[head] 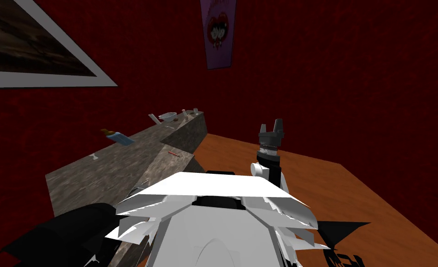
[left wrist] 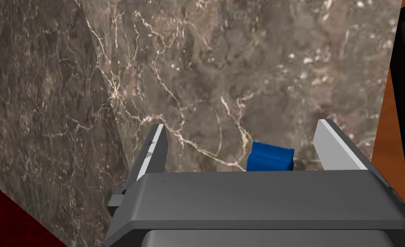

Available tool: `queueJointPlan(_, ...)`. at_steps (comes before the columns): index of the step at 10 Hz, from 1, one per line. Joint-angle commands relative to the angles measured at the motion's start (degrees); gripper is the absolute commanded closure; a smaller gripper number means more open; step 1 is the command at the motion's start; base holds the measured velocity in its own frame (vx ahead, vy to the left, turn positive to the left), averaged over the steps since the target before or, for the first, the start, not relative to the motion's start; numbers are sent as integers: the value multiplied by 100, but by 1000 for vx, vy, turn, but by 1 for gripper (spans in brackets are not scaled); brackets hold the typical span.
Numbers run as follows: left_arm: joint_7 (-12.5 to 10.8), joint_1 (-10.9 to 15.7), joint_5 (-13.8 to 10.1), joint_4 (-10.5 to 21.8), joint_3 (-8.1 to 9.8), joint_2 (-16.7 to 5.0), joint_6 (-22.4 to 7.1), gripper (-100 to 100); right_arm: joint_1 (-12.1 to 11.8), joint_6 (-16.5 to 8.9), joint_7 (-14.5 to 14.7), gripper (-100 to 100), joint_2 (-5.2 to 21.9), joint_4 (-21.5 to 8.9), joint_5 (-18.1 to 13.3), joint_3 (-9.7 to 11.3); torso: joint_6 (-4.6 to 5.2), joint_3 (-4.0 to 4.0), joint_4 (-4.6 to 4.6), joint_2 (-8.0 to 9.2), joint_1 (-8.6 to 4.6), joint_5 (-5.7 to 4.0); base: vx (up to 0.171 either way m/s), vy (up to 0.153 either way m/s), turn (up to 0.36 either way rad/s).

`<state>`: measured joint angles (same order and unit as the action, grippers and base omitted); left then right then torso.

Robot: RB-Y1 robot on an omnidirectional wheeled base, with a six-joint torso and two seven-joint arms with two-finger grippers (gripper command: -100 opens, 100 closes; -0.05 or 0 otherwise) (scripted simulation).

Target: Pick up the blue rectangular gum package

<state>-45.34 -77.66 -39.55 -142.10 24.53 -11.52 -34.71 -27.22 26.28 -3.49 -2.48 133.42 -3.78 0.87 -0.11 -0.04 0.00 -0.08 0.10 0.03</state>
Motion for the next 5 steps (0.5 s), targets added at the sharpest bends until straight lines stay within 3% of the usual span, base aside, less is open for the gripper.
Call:
queueJointPlan(1,-227,-161,-120,2,39,-44,-286,-100,0,0,0,0,0,0,0,0,0,0,0,0,0,0,-10,36,-316)
queueJointPlan(2,-227,-161,-120,2,39,-44,-391,-100,1,0,0,0,0,0,0,1,5,-1,0,-1,-1,-1,-13,42,-102)
queueJointPlan(5,-549,-457,-314,31,52,-108,-867,-100,0,0,0,0,0,0,0,0,-1,0,0,0,1,0,-17,42,-201)
